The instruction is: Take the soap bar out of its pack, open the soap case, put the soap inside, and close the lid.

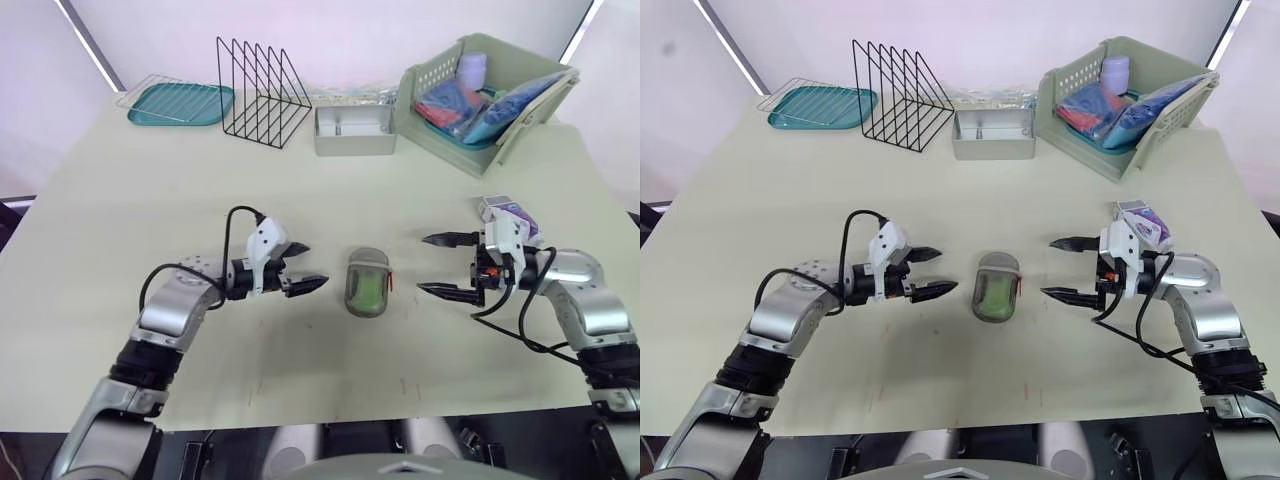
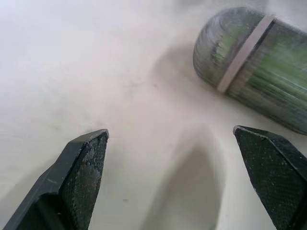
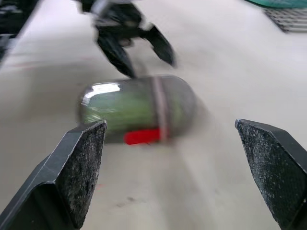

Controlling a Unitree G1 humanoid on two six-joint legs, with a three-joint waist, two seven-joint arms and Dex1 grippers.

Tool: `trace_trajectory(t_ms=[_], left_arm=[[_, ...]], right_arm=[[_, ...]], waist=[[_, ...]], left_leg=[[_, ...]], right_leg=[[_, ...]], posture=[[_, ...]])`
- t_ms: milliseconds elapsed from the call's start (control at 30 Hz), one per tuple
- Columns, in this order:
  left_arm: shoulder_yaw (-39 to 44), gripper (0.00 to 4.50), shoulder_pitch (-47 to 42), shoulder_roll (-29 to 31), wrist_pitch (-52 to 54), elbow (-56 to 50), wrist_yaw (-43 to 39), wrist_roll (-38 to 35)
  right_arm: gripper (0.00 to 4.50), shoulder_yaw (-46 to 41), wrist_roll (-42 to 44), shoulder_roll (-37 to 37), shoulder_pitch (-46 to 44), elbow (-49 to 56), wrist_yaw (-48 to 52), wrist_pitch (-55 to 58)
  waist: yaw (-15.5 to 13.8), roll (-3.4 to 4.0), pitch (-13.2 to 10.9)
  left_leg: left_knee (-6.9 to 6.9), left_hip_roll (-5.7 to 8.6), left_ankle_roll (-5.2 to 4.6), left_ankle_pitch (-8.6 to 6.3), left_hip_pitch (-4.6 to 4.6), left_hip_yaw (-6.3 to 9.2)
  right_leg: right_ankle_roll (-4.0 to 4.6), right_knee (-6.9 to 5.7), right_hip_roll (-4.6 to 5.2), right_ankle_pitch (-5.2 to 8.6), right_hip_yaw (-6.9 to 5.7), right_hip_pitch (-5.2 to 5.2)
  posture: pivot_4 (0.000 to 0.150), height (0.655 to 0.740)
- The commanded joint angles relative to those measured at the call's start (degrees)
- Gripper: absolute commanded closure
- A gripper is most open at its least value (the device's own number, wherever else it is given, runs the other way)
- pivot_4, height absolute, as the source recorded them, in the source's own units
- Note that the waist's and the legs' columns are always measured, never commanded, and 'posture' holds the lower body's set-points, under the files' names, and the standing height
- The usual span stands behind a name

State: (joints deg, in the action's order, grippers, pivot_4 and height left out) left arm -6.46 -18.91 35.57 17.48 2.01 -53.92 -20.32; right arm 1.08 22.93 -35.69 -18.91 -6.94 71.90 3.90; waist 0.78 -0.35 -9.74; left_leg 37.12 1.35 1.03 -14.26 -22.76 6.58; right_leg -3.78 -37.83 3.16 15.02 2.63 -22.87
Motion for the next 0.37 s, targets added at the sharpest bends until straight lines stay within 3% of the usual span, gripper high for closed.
trace_trajectory(t_ms=[33, 367], left_arm=[[5.62, 0.04, 1.86, -0.14, -4.03, -3.06, -0.04, -2.04], [6.71, 0.04, 7.18, 0.12, -9.38, -3.57, 1.91, 3.23]], right_arm=[[0.0, -1.92, -0.45, -0.21, 1.08, 0.41, -1.37, -2.12], [0.0, -3.23, -0.07, 0.84, 2.27, -0.6, -4.31, -2.48]], waist=[[-0.01, 0.0, 0.0], [0.08, 0.0, -0.01]], left_leg=[[0.02, 0.01, 0.0, 0.0, -0.1, 0.0], [0.06, 0.03, -0.03, -0.01, -0.02, -0.24]], right_leg=[[0.01, -0.04, 0.0, -0.01, 0.0, -0.1], [0.03, -0.1, -0.1, -0.03, -0.04, -0.06]], posture=[[0.15, 0.74], [0.15, 0.74]])
